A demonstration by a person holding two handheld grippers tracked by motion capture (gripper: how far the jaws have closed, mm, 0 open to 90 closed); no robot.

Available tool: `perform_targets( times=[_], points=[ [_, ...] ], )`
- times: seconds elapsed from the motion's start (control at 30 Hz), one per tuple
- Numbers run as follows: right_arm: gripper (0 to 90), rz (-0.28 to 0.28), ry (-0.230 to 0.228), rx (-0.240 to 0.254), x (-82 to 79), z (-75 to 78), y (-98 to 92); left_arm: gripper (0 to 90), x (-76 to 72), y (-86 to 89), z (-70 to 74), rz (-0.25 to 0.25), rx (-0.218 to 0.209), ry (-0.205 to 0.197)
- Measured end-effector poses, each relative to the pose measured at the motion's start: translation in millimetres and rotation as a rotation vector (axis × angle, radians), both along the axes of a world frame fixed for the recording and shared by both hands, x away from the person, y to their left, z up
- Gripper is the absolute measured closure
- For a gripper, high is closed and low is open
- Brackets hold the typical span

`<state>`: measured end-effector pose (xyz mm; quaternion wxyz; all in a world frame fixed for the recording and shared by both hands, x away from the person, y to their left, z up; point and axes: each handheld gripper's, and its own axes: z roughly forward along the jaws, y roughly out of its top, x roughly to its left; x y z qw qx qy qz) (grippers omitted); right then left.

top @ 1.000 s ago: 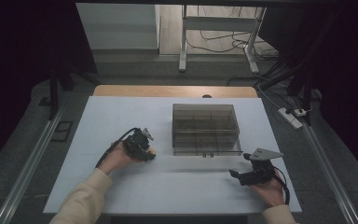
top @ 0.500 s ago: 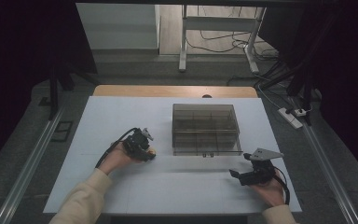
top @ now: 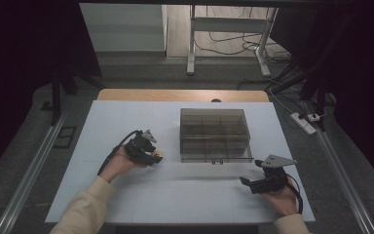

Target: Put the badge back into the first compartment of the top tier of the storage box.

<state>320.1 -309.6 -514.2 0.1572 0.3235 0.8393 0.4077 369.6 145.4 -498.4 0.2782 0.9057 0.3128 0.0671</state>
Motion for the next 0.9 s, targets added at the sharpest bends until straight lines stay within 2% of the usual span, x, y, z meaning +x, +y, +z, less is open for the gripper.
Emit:
perform_targets(
  times=[0.6, 0.9],
  points=[
    [6.7, 0.000, -0.003, 0.006, -0.1, 0.1, 0.0, 46.5, -5.6, 7.7, 14.0, 0.003, -0.057, -0.034],
    [6.7, 0.000, -0.004, 0.006, -0.3, 0.4, -0.1, 46.5, -8.4, 14.5, 22.5, 0.033, -0.107, -0.071]
  ],
)
